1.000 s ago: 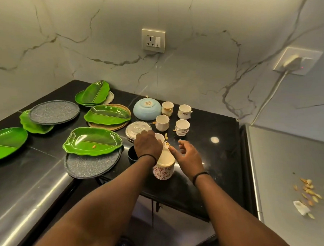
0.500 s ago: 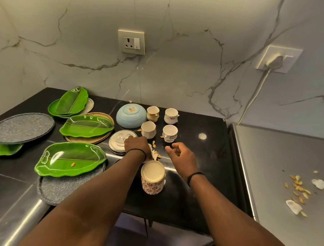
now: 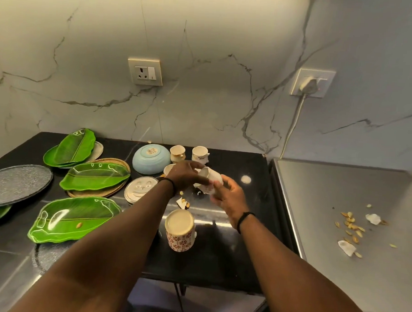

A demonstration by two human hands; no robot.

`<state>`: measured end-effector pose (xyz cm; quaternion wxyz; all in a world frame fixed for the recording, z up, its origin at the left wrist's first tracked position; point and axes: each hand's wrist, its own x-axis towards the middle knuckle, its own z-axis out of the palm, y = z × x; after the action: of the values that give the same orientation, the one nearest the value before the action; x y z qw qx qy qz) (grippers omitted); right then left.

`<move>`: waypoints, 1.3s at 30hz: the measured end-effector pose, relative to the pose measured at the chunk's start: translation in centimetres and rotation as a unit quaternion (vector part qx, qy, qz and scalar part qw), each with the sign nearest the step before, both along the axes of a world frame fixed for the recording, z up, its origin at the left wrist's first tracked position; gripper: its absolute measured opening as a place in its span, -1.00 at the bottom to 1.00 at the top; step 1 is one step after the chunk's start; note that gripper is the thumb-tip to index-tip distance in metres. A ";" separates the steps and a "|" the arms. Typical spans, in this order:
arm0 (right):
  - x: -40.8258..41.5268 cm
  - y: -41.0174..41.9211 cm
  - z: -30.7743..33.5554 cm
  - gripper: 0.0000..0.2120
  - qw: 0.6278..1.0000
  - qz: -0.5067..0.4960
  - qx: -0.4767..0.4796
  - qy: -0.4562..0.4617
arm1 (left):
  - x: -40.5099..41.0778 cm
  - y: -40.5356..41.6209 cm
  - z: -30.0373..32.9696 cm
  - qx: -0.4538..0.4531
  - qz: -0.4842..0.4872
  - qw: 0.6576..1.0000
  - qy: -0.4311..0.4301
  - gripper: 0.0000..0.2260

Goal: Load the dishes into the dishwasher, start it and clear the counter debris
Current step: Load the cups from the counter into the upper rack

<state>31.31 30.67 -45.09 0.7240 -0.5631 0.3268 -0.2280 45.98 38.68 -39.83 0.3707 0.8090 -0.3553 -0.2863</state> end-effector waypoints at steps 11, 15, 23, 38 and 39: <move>-9.9 -3.6 4.3 -0.66 0.962 -0.158 0.149 -0.167 | -10.8 -5.7 1.9 -0.156 -0.018 0.947 0.282 -0.55; -17.3 -5.0 4.4 -0.67 0.945 -0.250 0.123 -0.171 | -18.3 -9.7 0.6 -0.134 -0.084 0.933 0.324 -0.71; -40.1 -5.0 2.6 -0.46 0.877 -0.458 -0.118 0.079 | -39.1 -16.8 -1.4 -0.105 -0.441 0.889 0.058 -0.47; -69.4 7.5 -9.0 -0.38 0.834 -0.354 -0.116 0.408 | -68.5 -10.1 -13.2 0.024 -0.700 0.680 -0.217 -0.46; -69.5 8.1 -10.1 -0.37 0.834 -0.347 -0.104 0.417 | -68.7 -9.6 -14.6 0.033 -0.703 0.675 -0.220 -0.47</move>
<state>-38.20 38.78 -55.14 0.3297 -0.5264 0.7461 -0.2400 -22.76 29.06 -54.44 -0.0560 0.3715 -0.8811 -0.2873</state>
